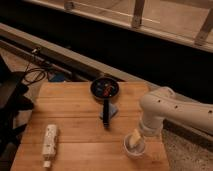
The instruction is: Pick up the ceramic cup
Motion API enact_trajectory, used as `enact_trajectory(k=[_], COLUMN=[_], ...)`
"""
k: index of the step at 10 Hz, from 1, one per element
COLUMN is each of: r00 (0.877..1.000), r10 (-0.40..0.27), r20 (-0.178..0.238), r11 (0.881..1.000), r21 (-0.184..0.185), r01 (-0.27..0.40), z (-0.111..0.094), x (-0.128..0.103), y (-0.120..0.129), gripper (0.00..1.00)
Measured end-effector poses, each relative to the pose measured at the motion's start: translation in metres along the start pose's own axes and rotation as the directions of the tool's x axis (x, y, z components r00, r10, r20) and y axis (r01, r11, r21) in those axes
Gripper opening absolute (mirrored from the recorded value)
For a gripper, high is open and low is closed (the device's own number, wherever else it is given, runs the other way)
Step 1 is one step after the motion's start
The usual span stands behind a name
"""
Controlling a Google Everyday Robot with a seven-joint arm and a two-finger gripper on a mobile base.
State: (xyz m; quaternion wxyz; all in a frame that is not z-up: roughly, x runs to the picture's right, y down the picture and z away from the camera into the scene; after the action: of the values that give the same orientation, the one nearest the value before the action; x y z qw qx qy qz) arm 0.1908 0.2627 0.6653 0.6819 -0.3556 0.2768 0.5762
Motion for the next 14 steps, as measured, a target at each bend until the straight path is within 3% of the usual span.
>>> enact_trajectory(k=[2,3,6,8,10,12,14], r00=[0.998,0.998,0.998,0.997,0.994,0.987,0.980], r10=[0.042,0.035,-0.001,-0.008,-0.048,-0.104,-0.143], r20=[-0.052,-0.052,-0.065,-0.079,-0.094,-0.120,-0.138], r11=[0.999,0.999,1.000,1.000,0.999,0.994,0.990], r21=[-0.008,-0.001,0.008,0.015,0.017,0.006,-0.002], r01=[-0.043,-0.036,0.002,0.009,0.049,0.105,0.144], z=[0.017,0.019,0.018,0.022,0.014,-0.014,-0.031], x=[0.008,0.009,-0.004,-0.007,-0.009,-0.011,-0.012], y=[-0.004,-0.003,0.021,0.025,0.037,0.064,0.079], gripper=[0.77,0.77,0.57,0.55,0.36,0.13,0.02])
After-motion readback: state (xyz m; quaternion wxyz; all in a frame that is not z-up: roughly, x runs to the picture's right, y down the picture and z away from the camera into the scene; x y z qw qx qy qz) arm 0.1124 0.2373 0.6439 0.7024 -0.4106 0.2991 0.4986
